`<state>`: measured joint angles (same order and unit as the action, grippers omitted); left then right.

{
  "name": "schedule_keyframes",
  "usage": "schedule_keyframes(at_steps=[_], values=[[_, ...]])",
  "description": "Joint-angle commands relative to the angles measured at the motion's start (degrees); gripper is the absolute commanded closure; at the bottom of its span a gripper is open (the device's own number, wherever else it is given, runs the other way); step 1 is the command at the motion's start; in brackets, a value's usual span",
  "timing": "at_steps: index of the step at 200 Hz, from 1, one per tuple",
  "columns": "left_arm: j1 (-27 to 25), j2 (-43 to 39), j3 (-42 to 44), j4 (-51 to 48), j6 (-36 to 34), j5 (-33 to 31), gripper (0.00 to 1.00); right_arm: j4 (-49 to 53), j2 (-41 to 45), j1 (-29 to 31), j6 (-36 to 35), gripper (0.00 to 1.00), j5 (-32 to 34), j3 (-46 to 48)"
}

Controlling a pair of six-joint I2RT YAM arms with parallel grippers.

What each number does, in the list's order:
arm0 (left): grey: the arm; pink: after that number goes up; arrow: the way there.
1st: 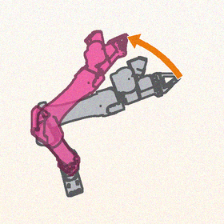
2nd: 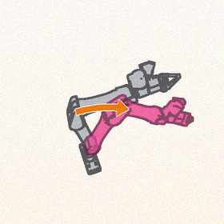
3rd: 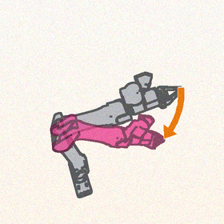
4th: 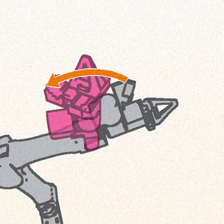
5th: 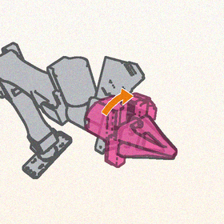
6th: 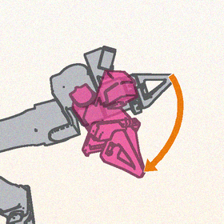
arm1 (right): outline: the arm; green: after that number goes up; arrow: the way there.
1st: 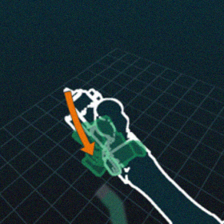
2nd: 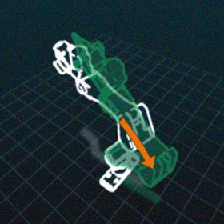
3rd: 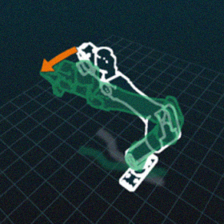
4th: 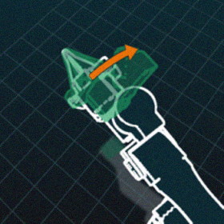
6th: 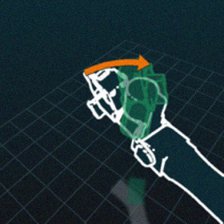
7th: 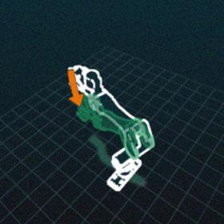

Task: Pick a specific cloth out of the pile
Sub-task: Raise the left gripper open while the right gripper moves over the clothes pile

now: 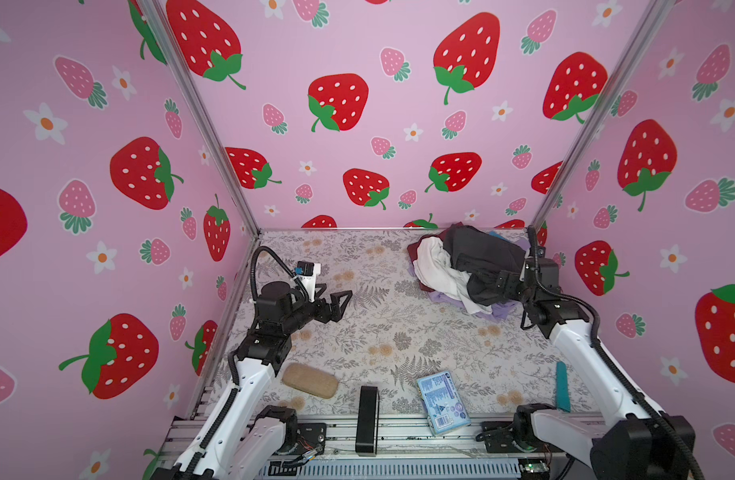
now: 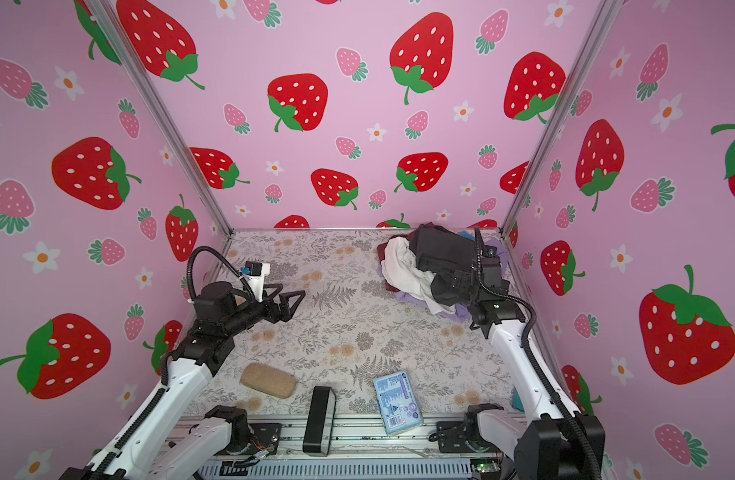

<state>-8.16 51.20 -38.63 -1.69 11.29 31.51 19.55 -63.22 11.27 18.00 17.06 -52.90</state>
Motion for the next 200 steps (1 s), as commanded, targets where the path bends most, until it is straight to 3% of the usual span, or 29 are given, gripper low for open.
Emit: schedule_keyframes(at_steps=[1, 38, 74, 129, 170, 200], values=[[-0.2, 0.0, -2.3, 1.5, 0.9, 9.2, 0.03, 5.4, 3.1, 1.6, 2.1, 0.0, 1.4, -3.0], [-0.3, -1.5, 0.6, 4.6, 0.8, 15.3, 0.03, 5.1, 3.1, 6.0, 3.6, 0.0, 2.6, -4.9], [-0.2, -3.0, 4.3, 6.0, -0.6, 19.3, 0.03, 2.5, -2.1, 15.2, 5.1, 0.0, 7.5, -7.7], [0.1, 1.2, 5.5, 7.3, -1.7, 20.7, 0.03, -1.6, -20.6, 25.2, 2.8, 0.07, 9.6, -17.1], [2.2, 4.5, 6.3, 9.7, -1.0, 22.1, 0.03, -1.6, -33.5, 27.0, -1.2, 0.17, 8.6, -27.3], [3.6, 4.4, 7.7, 11.9, -0.2, 22.4, 0.03, 3.1, -43.1, 27.2, -4.6, 0.16, 9.0, -38.6]])
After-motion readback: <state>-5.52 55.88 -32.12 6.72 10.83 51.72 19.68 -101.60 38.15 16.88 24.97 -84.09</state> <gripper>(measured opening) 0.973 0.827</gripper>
